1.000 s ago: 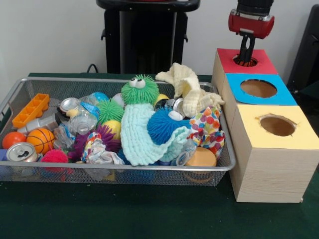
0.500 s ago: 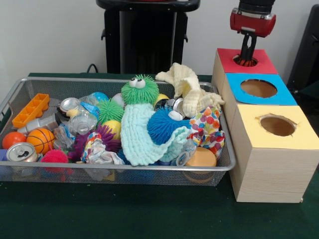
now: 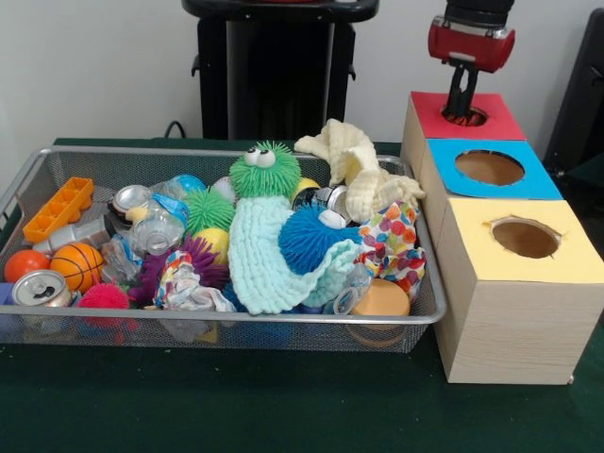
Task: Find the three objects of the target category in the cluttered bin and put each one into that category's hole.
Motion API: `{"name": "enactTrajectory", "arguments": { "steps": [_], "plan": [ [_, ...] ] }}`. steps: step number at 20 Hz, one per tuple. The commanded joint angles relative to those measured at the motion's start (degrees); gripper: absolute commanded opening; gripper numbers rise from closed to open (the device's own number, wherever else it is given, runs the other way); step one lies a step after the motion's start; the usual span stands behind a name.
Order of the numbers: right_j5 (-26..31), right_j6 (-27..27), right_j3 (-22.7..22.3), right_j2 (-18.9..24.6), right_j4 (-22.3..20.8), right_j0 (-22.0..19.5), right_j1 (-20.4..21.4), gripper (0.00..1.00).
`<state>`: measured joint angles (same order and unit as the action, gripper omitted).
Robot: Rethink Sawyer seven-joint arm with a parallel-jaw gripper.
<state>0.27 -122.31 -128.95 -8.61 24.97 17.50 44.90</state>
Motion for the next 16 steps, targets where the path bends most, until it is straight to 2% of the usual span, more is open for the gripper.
{"name": "enactTrajectory", "arguments": {
  "steps": [1,10,14,16],
  "plan": [
    [-6.0,-8.8,5.7,3.9,-1.4,-4.0,-7.6,0.00],
    [-10.3,-9.2,7.2,5.3,-2.1,-5.1,-11.8,0.00],
    [-8.7,-9.9,5.6,4.8,-0.9,-3.7,-9.0,0.00],
    [-5.6,-9.7,4.4,2.1,0.6,-1.0,-5.4,0.00]
  ]
}}
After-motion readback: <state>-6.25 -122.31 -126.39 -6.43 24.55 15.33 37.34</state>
